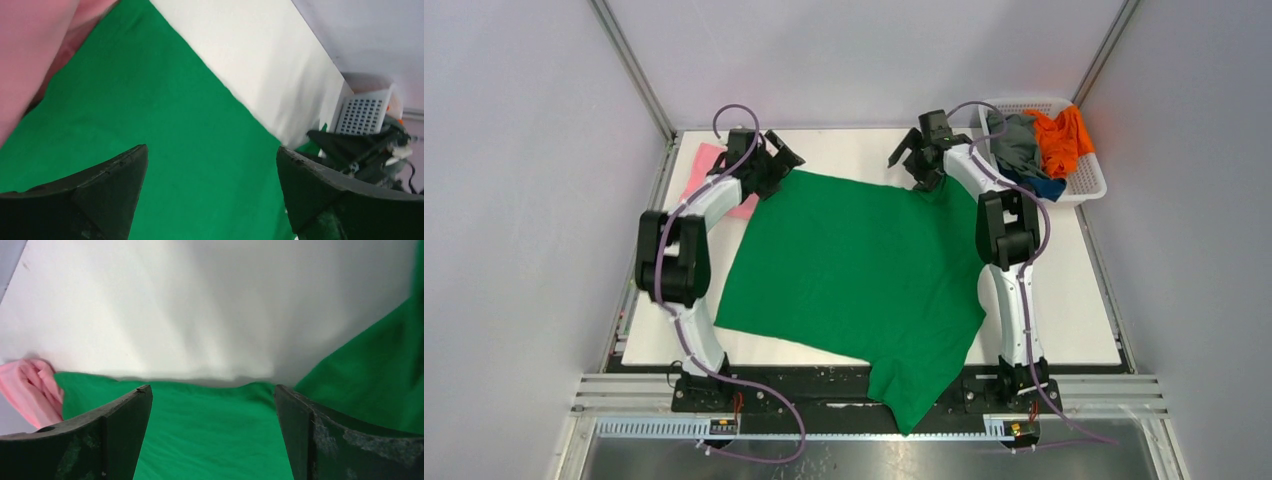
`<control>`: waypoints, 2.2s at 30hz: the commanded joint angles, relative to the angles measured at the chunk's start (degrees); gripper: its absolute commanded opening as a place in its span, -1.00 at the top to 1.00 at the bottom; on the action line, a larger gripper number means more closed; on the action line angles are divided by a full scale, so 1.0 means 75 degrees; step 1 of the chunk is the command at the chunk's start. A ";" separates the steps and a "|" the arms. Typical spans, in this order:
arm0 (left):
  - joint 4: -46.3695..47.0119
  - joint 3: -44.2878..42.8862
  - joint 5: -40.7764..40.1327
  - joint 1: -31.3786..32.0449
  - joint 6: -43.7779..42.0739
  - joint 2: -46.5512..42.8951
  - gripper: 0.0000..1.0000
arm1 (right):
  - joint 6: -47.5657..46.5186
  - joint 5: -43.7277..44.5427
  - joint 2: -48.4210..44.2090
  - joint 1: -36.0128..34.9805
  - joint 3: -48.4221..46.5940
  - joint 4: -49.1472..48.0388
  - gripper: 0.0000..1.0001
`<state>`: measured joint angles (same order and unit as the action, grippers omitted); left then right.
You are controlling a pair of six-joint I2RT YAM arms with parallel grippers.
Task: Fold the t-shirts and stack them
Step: Flatten out the tshirt
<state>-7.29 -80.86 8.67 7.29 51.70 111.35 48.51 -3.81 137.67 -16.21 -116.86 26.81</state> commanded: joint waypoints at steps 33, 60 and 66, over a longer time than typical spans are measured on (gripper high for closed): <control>-0.0961 0.2783 -0.0491 0.0432 -0.1603 -0.2896 -0.98 | -0.1982 -0.0027 0.0841 0.0427 -0.3374 0.2028 -0.99; -0.0568 0.3389 0.0050 0.0997 -0.1084 -0.1905 -0.98 | -0.2208 0.1547 -0.4063 -0.0981 0.6097 0.1440 -0.99; -0.0817 0.2574 -0.0321 0.0975 -0.1012 -0.1095 -0.98 | -0.2617 0.0787 -0.2924 -0.0100 0.4610 0.1800 -0.99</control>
<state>-13.45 -57.78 8.51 14.57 43.46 99.50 31.62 3.70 111.11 -21.39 -75.16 38.28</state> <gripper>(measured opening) 0.989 0.993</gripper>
